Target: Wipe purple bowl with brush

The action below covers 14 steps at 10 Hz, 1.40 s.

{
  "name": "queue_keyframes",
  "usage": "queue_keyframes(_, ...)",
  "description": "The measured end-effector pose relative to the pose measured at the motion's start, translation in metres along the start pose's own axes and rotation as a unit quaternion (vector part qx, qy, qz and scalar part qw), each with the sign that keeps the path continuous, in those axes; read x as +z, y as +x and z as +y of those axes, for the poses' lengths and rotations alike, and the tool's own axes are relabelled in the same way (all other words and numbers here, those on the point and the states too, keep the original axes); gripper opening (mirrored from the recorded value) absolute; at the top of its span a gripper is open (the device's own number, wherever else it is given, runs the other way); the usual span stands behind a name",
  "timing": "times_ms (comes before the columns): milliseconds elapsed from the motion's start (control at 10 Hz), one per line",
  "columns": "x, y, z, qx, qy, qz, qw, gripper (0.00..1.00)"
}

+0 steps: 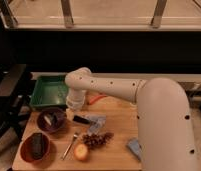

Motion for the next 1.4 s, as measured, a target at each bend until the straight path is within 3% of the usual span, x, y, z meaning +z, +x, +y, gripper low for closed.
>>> queue_keyframes(300,-0.006,-0.004,-0.005,-0.004,0.016,0.005,0.9999,0.0)
queue_keyframes(700,-0.01,-0.04,-0.006,-0.049,0.027,-0.008,0.9984,0.0)
queue_keyframes(1000,-0.004,-0.053,0.011,-0.069,0.01,-0.018,0.9974,0.0)
queue_keyframes(1200,0.0,-0.037,0.028,-0.062,-0.014,-0.02,0.9978,0.0)
queue_keyframes(1400,0.001,-0.02,0.032,-0.046,-0.023,-0.013,0.9986,0.0)
